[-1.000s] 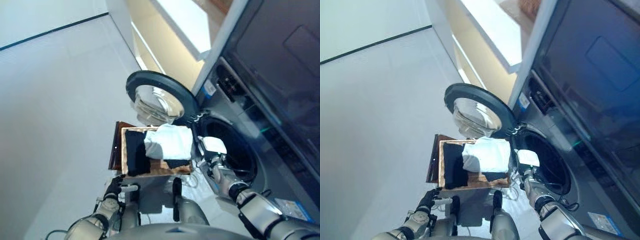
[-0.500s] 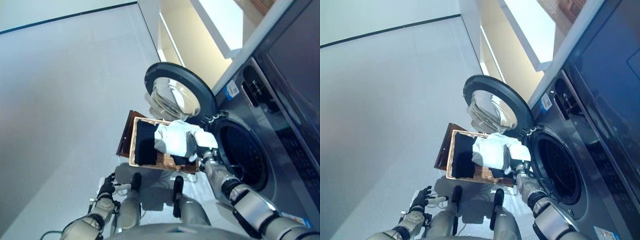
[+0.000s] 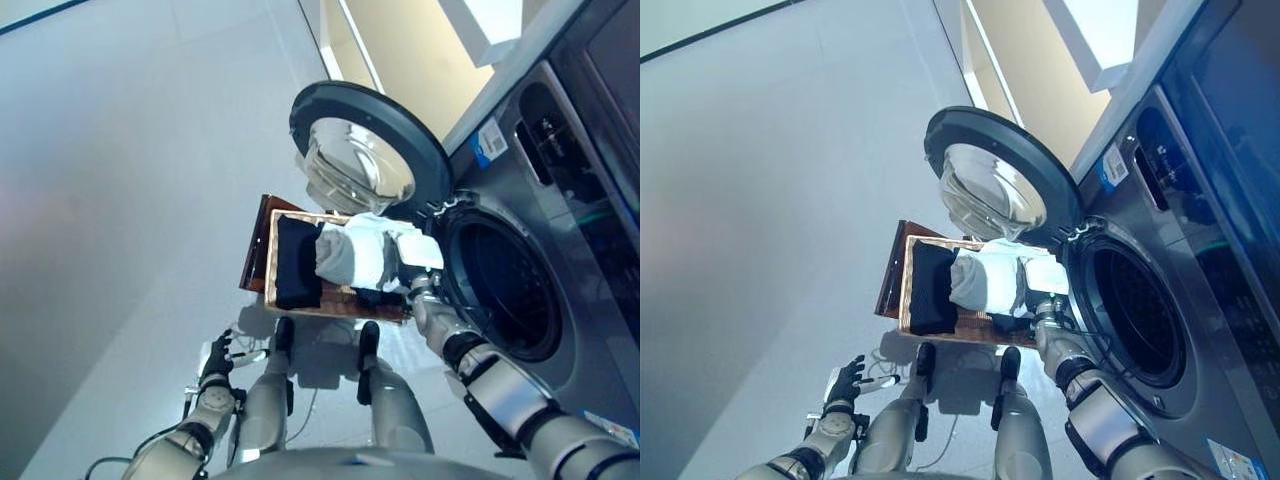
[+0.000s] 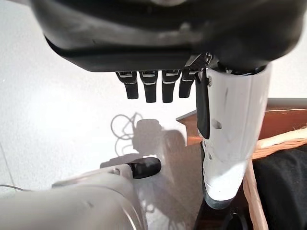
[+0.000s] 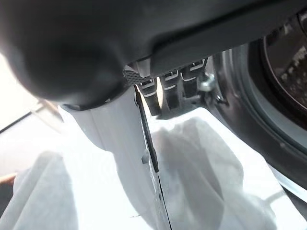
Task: Pick up the clothes and place them into the washing machine
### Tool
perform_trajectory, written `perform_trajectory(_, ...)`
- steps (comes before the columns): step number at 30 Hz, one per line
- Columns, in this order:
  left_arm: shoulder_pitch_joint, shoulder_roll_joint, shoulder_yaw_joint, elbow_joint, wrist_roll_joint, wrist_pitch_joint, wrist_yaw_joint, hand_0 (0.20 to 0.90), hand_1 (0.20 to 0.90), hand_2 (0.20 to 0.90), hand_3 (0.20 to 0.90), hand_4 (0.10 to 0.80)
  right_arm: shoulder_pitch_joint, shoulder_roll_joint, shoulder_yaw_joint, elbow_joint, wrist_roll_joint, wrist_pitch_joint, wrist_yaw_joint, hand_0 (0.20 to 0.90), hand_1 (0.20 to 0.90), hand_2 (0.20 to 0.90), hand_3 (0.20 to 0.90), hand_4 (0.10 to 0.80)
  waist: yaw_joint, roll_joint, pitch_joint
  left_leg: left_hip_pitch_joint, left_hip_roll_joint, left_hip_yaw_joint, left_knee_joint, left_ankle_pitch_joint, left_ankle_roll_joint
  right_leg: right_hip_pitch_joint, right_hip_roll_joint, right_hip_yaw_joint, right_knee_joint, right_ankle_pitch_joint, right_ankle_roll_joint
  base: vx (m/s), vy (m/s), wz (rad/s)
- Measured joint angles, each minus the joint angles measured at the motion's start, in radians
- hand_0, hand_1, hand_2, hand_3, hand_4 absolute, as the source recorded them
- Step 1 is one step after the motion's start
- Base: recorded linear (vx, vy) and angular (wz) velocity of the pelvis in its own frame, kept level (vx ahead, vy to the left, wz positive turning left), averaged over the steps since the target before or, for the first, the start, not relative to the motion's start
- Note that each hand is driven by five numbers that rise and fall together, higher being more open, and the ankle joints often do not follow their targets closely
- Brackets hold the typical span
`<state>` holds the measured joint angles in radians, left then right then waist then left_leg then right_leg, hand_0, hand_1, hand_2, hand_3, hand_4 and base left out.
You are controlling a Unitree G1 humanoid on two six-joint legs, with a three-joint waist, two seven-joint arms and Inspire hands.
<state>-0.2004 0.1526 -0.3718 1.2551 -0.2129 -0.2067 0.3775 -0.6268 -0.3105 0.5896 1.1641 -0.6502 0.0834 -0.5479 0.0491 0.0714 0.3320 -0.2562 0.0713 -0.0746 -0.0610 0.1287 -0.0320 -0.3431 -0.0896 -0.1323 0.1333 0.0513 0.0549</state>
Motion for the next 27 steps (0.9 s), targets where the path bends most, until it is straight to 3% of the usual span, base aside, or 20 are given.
perform_trajectory(17, -0.005, -0.002, 0.000, -0.009, -0.041, -0.022, 0.002, 0.900, 0.900, 0.900, 0.900, 0.800, -0.041, 0.009, 0.000, -0.002, 0.022, 0.006, -0.024, 0.900, 0.900, 0.900, 0.900, 0.800, 0.003, 0.008, 0.028, -0.015, 0.001, -0.003, -0.012, 0.011, -0.003, -0.016, -0.002, -0.015, 0.001, 0.000, 0.000, 0.000, -0.001, 0.01)
perform_trajectory(27, -0.010, 0.009, 0.058, -0.053, -0.180, -0.043, 0.004, 0.900, 0.900, 0.900, 0.900, 0.800, -0.084, 0.007, 0.001, 0.013, 0.036, 0.006, -0.024, 0.900, 0.900, 0.900, 0.900, 0.800, 0.026, 0.027, 0.075, -0.041, 0.000, -0.039, -0.011, 0.021, -0.008, -0.022, -0.005, -0.046, 0.003, -0.002, -0.002, -0.002, -0.002, 0.09)
